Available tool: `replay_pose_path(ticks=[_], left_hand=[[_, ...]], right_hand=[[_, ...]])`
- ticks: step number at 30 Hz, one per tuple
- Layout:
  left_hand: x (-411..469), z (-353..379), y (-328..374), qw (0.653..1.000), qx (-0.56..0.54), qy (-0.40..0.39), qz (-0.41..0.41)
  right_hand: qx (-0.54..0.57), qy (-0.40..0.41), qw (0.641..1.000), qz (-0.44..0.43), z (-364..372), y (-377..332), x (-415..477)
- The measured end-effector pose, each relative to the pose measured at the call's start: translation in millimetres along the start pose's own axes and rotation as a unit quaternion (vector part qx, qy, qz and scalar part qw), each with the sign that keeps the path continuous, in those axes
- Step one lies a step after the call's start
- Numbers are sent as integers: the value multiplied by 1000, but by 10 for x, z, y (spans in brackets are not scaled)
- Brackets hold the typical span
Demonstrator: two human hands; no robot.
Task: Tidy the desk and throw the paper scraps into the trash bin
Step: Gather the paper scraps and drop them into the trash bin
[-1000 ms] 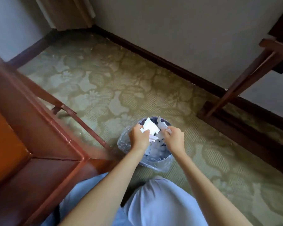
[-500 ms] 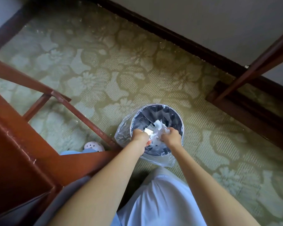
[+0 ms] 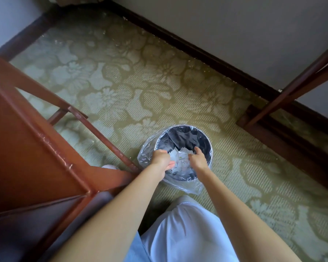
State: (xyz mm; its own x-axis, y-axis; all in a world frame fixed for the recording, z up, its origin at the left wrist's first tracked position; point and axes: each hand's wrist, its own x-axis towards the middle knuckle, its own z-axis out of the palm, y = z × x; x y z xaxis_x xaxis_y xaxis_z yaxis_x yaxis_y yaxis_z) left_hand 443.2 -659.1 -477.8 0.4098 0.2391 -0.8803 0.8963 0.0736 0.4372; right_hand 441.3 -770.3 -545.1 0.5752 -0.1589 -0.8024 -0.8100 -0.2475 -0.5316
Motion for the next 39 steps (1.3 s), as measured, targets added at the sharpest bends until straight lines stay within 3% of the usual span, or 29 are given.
replay_pose_path(ticks=[7,11,17,22,27,31,35,37,39], left_hand=[[-601,-203,296,991,61,-15,119],[-1340,-411,537,971,32,-61,227],[-2549,-1041,819,892,20,-13,451],[-3220,-1882,755,813,35,147,563],[-3416,-2819,361,777,62,337,529],[-3276,-3584,-94,784,85,421,449],[-3158,-4173,-485,817,161,440,335],[-3092,-4368,-591,833,189,429,294],[-3028,-4514,-625,846,217,408,264]], right_hand=[[-92,72,990,-83,-137,-399,-647],[-129,131,963,-198,-179,-777,-1218],[-70,162,901,-396,-28,-1469,-2384],[-32,172,820,-545,256,-1826,-3386],[-66,81,776,-622,961,-1901,-4014],[-235,-20,723,-650,1693,-1789,-4240],[-391,-111,622,-669,2385,-1694,-4361],[-486,-97,568,-657,2623,-1707,-4367],[-550,-73,537,-636,2764,-1785,-4363]])
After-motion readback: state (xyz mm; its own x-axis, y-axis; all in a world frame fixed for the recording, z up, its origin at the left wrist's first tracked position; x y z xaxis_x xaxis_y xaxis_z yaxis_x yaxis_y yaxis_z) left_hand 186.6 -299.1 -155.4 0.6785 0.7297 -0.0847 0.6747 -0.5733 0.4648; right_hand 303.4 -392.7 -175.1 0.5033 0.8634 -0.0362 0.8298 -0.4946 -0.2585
